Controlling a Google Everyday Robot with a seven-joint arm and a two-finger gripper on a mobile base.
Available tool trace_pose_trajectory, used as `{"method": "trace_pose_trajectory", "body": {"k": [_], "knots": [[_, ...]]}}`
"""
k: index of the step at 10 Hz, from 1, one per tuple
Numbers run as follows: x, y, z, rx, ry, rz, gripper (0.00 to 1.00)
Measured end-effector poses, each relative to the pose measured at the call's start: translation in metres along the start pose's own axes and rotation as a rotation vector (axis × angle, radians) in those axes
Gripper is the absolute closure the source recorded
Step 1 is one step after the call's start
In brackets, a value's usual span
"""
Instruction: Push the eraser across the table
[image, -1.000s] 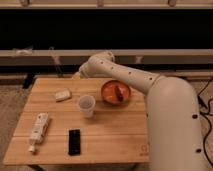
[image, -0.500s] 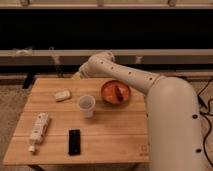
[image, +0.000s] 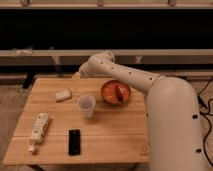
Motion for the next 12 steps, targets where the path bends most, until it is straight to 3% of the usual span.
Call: {"method": "trace_pose_trajectory", "body": {"k": [9, 12], "knots": [[0.0, 0.0, 0.0, -0.002, -0.006, -0.004, 0.4], [0.011, -0.017, -0.022, -0.038, -0.079, -0.089, 0.4]]}}
